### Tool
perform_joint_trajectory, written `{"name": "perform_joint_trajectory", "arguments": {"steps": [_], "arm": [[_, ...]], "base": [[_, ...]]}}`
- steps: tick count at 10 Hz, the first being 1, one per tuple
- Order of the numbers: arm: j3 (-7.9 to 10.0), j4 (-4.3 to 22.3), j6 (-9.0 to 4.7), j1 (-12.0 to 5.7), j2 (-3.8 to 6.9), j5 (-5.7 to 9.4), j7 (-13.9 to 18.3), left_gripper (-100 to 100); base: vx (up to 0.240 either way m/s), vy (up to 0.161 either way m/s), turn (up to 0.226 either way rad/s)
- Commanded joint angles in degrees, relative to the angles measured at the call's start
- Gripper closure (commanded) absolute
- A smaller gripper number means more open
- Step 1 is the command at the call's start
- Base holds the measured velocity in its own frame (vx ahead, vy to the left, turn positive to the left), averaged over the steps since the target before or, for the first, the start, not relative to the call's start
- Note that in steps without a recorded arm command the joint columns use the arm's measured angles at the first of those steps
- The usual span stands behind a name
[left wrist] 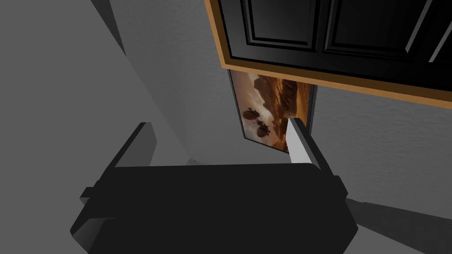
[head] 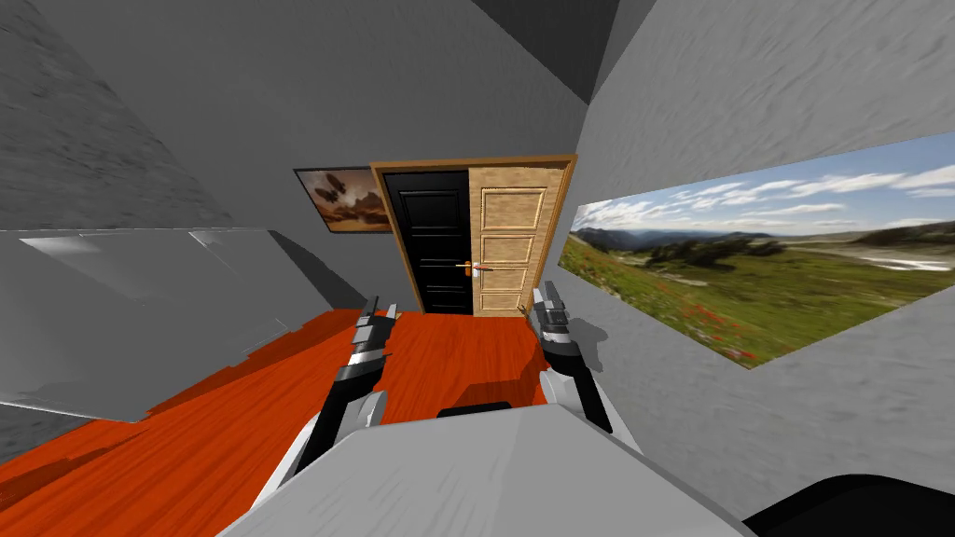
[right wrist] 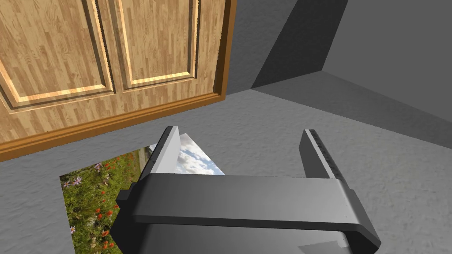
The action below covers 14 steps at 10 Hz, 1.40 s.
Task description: Pull the door open
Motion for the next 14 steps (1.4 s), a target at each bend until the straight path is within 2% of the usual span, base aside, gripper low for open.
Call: {"name": "perform_joint_trajectory", "arguments": {"steps": [1, 3, 6, 8, 9, 14], "arm": [[-0.05, 2.1, 0.21, -0.85, 0.66, 0.18, 0.2, -100], [0.05, 3.7, 0.4, -1.6, 1.2, 0.36, 0.4, -100], [0.34, 8.1, 0.91, -3.69, 2.66, 0.89, 1.0, -100], [0.46, 10.0, 1.13, -4.6, 3.27, 1.11, 1.2, -100], [0.59, 12.0, 1.37, -5.56, 3.9, 1.35, 1.4, -100], [0.93, 17.3, 1.99, -8.06, 5.51, 1.98, 2.1, -100]], "base": [[0.182, -0.044, -0.085], [0.14, -0.032, -0.048], [0.127, -0.03, -0.083], [0.147, -0.027, -0.052], [0.136, -0.033, -0.098], [0.112, -0.019, -0.066]]}}
